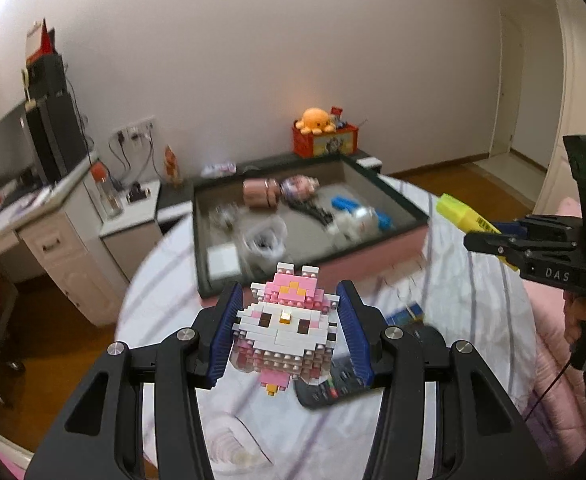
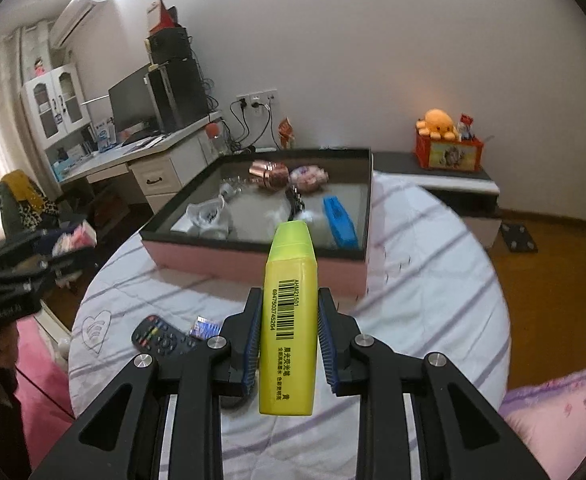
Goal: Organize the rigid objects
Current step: 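Carry the cat figure over the pink box with the left tool while the right tool carries the highlighter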
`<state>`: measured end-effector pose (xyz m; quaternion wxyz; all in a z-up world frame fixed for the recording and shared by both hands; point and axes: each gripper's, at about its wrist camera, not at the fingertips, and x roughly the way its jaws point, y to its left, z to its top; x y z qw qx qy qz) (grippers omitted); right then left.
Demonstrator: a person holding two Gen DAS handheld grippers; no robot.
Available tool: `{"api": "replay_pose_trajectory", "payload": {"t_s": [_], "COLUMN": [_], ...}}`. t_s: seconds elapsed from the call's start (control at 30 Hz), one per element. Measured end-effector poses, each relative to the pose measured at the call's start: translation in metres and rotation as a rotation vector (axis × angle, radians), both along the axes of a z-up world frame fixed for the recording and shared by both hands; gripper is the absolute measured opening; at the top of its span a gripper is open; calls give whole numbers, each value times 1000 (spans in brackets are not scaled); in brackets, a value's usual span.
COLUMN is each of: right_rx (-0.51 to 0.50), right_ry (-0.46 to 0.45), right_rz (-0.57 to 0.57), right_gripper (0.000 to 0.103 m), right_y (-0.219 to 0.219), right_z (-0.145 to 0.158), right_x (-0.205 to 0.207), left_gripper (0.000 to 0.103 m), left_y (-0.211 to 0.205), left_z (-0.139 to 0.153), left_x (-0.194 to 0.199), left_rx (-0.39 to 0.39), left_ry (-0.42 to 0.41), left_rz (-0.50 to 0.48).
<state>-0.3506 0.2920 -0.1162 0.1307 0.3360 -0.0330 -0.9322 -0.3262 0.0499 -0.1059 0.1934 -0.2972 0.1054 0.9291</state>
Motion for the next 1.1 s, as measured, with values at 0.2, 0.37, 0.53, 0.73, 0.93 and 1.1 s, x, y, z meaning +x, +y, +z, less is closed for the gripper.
{"api": "replay_pose_trajectory", "payload": {"t_s": [0.2, 0.37, 0.53, 0.73, 0.93, 1.1], "right_rx": [62, 120, 146, 161, 217, 276], "right_ry": [34, 36, 3, -72, -131, -176], "right_rz": [21, 42, 64, 81, 53, 34], "right_gripper": [26, 26, 26, 26, 26, 26], "right_y": [2, 1, -2, -8, -11, -11], "right_z": [22, 32, 29, 9, -17, -32], "right_x": [-25, -64, -112, -176, -216, -239], "left_gripper": [50, 50, 50, 50, 50, 50], "left_y": [-3, 4, 30, 63, 86, 97], "left_z": [22, 21, 3, -20, -41, -58], "left_x": [-38, -82, -127, -177, -205, -217], "left_rx": [-4, 8, -12, -35, -96, -127], "left_ry": [26, -22, -101, -180, -216, -246], "left_rz": [-4, -35, -89, -130, -135, -145]}}
